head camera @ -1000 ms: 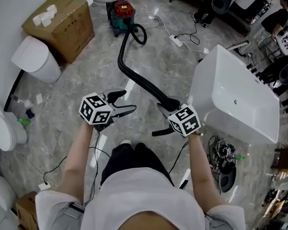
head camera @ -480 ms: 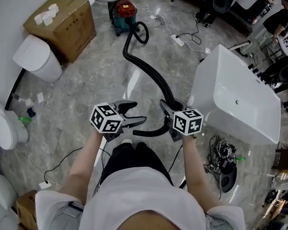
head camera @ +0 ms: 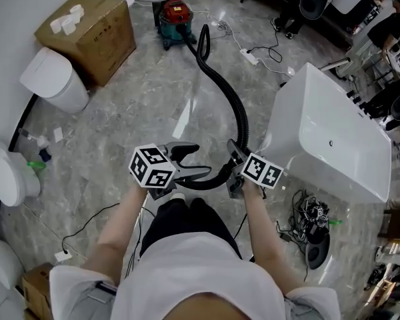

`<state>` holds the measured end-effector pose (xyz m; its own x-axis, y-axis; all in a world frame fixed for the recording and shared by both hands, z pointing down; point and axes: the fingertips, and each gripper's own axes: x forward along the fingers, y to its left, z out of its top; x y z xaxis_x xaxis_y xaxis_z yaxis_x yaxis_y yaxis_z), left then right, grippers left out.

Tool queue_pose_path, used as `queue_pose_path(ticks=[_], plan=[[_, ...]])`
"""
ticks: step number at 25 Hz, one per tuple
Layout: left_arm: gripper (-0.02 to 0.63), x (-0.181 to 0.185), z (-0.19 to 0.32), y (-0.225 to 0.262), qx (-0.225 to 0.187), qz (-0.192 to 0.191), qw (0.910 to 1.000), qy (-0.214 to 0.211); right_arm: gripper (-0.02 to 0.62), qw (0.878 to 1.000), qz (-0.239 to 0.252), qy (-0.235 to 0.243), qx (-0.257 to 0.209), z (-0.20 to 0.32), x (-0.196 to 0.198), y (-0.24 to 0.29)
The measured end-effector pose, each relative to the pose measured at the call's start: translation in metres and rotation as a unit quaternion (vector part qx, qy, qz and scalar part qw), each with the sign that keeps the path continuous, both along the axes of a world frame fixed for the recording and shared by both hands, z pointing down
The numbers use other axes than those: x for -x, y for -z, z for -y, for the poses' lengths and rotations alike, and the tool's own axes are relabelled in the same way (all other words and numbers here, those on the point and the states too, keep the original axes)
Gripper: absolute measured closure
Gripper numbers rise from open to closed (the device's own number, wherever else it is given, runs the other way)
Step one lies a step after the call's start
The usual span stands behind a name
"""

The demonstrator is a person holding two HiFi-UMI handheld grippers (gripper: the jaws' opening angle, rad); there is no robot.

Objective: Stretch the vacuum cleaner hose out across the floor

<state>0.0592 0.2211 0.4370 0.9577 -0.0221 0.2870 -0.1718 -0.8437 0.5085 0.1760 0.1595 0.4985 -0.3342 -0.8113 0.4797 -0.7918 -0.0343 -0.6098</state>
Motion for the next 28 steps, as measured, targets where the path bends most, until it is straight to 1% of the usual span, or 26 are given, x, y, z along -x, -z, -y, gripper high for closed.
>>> queue_pose_path(ticks=[1,2,3,5,6,7,10,11,14,16,18,19,21,23,25,28], plan=[[0.255,-0.001,-0.001,0.001,-0.001,-0.001,1.0000,-0.002,0.437,1.000,0.011,-0.015,0.007,0.000,-0.002,-0.004],[0.255,-0.002,-0.002,0.001,-0.001,-0.001,1.0000,-0.003,0.437,0.999,0.035,-0.036,0.013,-0.001,-0.005,-0.007],[0.255,-0.003,-0.004,0.001,-0.002,-0.001,1.0000,-0.004,0.437,0.996,0.069,-0.062,0.018,-0.001,-0.009,-0.011],[0.255,-0.002,-0.008,0.000,0.000,-0.001,1.0000,-0.007,0.437,0.983,0.145,-0.113,0.023,-0.002,-0.014,-0.015],[0.255,-0.002,-0.010,-0.001,0.001,-0.001,1.0000,-0.009,0.437,0.976,0.170,-0.131,0.024,-0.002,-0.015,-0.016],[0.255,-0.001,-0.012,0.000,0.001,-0.002,0.9999,-0.011,0.437,0.972,0.184,-0.142,0.025,-0.002,-0.015,-0.016],[0.255,-0.001,-0.016,0.004,-0.002,-0.006,0.9999,-0.016,0.437,0.964,0.203,-0.166,0.035,-0.001,-0.014,-0.022],[0.255,-0.001,-0.017,0.007,-0.003,-0.009,0.9998,-0.017,0.437,0.959,0.217,-0.179,0.039,-0.001,-0.015,-0.026],[0.255,0.003,-0.026,0.016,-0.001,-0.022,0.9992,-0.033,0.439,0.936,0.276,-0.216,0.046,0.001,-0.018,-0.033],[0.255,0.008,-0.038,0.021,-0.002,-0.029,0.9980,-0.056,0.440,0.928,0.296,-0.222,0.051,0.004,-0.013,-0.036],[0.255,0.013,-0.050,0.019,-0.005,-0.023,0.9968,-0.076,0.440,0.922,0.309,-0.226,0.059,0.008,-0.006,-0.039],[0.255,0.016,-0.055,0.015,-0.007,-0.016,0.9963,-0.084,0.440,0.916,0.321,-0.231,0.062,0.009,-0.003,-0.040],[0.255,0.020,-0.065,0.006,-0.005,-0.003,0.9953,-0.097,0.440,0.901,0.351,-0.247,0.066,0.012,0.002,-0.042],[0.255,0.022,-0.075,-0.003,0.009,-0.001,0.9946,-0.103,0.440,0.889,0.375,-0.253,0.069,0.014,0.007,-0.043],[0.255,0.021,-0.081,-0.011,0.023,0.001,0.9946,-0.102,0.440,0.883,0.391,-0.251,0.069,0.017,0.011,-0.040],[0.255,0.021,-0.084,-0.024,0.034,0.015,0.9947,-0.095,0.440,0.874,0.410,-0.252,0.060,0.023,0.014,-0.030]])
